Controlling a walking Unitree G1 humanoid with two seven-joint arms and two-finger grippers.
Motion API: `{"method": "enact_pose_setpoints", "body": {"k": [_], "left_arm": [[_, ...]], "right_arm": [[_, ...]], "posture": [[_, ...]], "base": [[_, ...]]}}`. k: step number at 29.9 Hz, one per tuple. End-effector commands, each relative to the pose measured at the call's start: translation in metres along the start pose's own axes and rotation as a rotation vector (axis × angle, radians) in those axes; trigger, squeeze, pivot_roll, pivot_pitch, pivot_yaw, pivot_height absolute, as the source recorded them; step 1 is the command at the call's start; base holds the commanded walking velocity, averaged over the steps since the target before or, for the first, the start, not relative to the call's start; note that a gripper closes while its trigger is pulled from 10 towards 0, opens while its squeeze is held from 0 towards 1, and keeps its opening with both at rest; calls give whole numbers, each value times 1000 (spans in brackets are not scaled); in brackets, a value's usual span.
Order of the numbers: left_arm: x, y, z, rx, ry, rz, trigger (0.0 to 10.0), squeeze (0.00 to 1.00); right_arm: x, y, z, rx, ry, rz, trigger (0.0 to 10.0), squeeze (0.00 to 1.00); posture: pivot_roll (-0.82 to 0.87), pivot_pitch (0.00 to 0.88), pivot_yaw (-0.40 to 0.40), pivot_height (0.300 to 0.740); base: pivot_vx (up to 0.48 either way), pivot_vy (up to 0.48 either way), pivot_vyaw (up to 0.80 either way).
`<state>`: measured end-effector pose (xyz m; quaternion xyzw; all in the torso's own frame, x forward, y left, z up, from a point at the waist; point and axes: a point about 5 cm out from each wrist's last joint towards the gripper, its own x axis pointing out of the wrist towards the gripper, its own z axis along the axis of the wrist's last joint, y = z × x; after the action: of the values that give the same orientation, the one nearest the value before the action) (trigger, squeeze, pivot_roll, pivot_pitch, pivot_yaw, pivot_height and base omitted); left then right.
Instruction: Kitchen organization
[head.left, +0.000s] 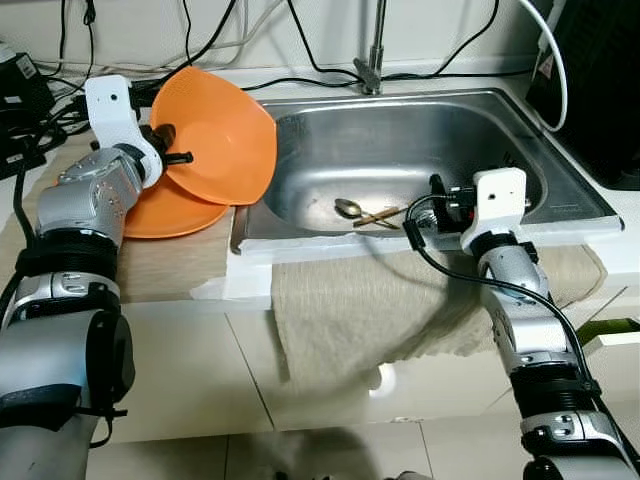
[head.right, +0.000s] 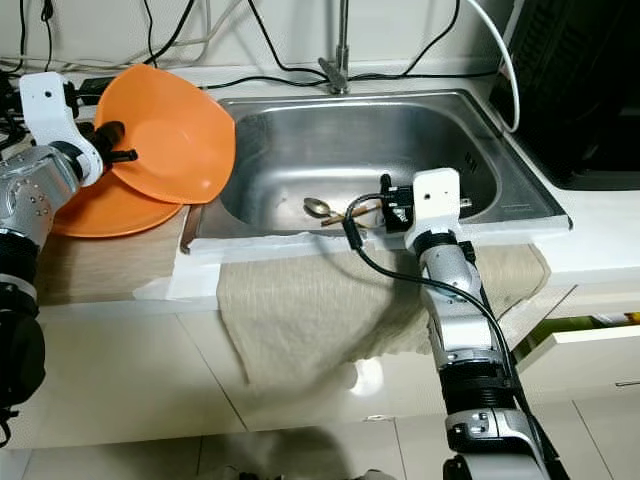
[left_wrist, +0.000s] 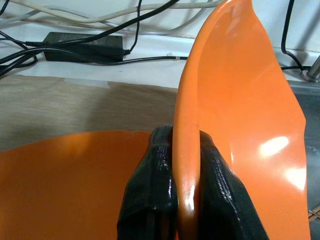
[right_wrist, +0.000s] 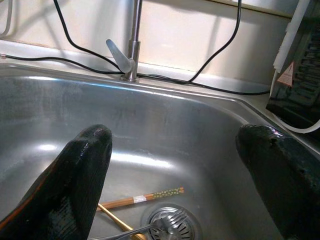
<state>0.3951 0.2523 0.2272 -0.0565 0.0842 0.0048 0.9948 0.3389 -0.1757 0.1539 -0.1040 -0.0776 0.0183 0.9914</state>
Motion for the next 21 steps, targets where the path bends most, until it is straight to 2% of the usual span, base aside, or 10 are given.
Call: {"method": "enact_pose_setpoints", "body": {"k": [1, 21], "left_arm": [[0, 3, -11, 18, 59, 20, 0, 0], [1, 1, -11, 18, 59, 20, 0, 0]], "right_arm": [[-1, -1, 2, 5, -11, -3, 10000, 0], [1, -2, 1, 5, -8, -3, 10000, 0]], "posture": [[-80, 0, 35, 740], [-72, 0, 38, 740]], "base": [[0, 0, 0], [0, 0, 0]]}}
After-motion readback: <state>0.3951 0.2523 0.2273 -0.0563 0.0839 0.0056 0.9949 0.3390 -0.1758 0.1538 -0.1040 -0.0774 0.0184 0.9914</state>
